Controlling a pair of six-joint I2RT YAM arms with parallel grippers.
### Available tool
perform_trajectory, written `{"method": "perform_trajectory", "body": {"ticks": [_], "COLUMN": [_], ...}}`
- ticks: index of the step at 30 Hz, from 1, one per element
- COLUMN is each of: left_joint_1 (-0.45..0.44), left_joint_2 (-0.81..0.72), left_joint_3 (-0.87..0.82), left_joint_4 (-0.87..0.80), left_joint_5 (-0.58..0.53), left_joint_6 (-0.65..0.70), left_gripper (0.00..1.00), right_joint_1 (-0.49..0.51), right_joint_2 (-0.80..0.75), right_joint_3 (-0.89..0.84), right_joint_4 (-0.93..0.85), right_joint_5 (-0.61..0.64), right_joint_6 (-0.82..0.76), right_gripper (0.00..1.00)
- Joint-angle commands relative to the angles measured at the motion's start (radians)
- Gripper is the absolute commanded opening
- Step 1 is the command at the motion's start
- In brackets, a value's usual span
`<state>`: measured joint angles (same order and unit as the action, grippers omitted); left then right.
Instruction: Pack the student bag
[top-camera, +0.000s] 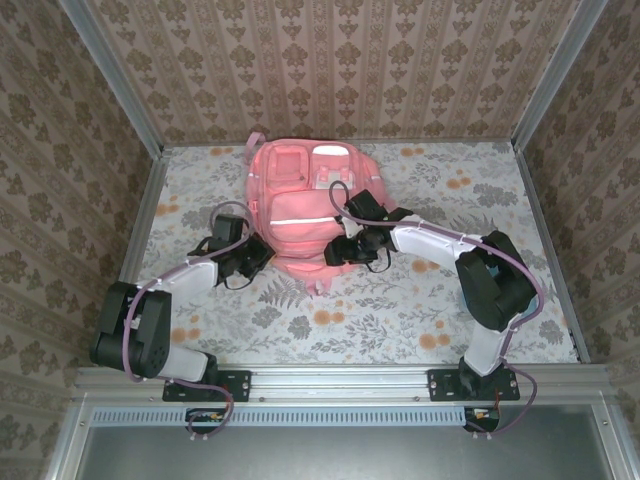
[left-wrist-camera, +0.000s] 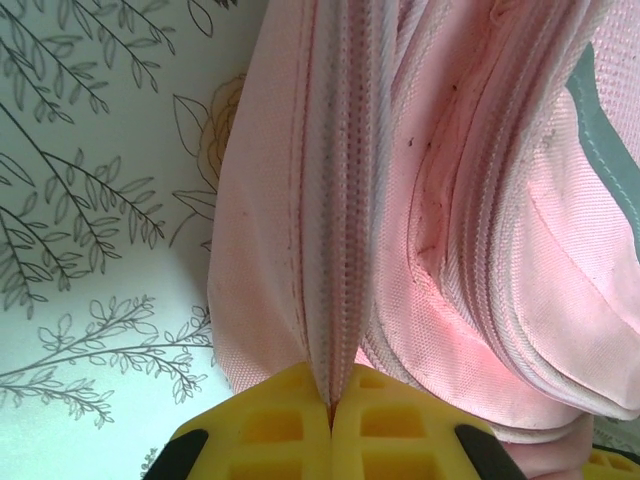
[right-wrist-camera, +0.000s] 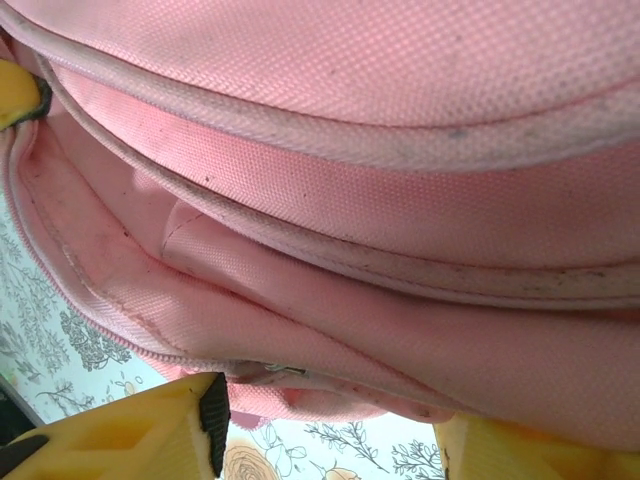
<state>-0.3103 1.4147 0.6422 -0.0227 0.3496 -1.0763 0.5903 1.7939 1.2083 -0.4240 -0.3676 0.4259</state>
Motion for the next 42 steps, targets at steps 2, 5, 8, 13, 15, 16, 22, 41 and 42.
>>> {"method": "perform_trajectory", "body": {"ticks": [2,5,8,13,15,16,22,41,42], "left_joint_1": [0.006,0.009,0.011,0.014,0.016,0.016,0.018,0.022,0.022], "left_joint_2": [0.014,0.014,0.015,0.014,0.015,0.015,0.015,0.01,0.01], "left_joint_3": [0.028,0.029,0.025,0.018,0.017,0.016,0.013,0.006,0.007], "left_joint_4": [-0.01,-0.011,-0.01,-0.01,-0.01,-0.01,-0.009,-0.008,-0.009], "left_joint_5": [0.0,0.0,-0.001,-0.001,-0.001,-0.001,0.0,0.0,0.0], "left_joint_6": [0.024,0.027,0.028,0.03,0.032,0.032,0.031,0.033,0.033], "left_gripper": [0.03,0.03,0.03,0.03,0.03,0.03,0.03,0.02,0.02], "right_joint_1": [0.001,0.001,0.0,0.001,0.0,0.0,0.0,0.001,0.0], "right_joint_2": [-0.026,-0.046,-0.058,-0.087,-0.097,-0.101,-0.094,-0.044,-0.039], "right_joint_3": [-0.019,-0.027,-0.029,-0.053,-0.061,-0.065,-0.062,0.008,0.012], "right_joint_4": [0.059,0.056,0.046,0.05,0.057,0.062,0.072,0.068,0.063], "right_joint_5": [-0.035,-0.009,0.008,0.021,0.008,-0.001,-0.016,0.003,0.009], "right_joint_6": [0.001,0.001,-0.004,-0.016,-0.026,-0.029,-0.034,-0.003,-0.003], "right_gripper": [0.51,0.45,0.35,0.26,0.24,0.23,0.23,0.26,0.26]}}
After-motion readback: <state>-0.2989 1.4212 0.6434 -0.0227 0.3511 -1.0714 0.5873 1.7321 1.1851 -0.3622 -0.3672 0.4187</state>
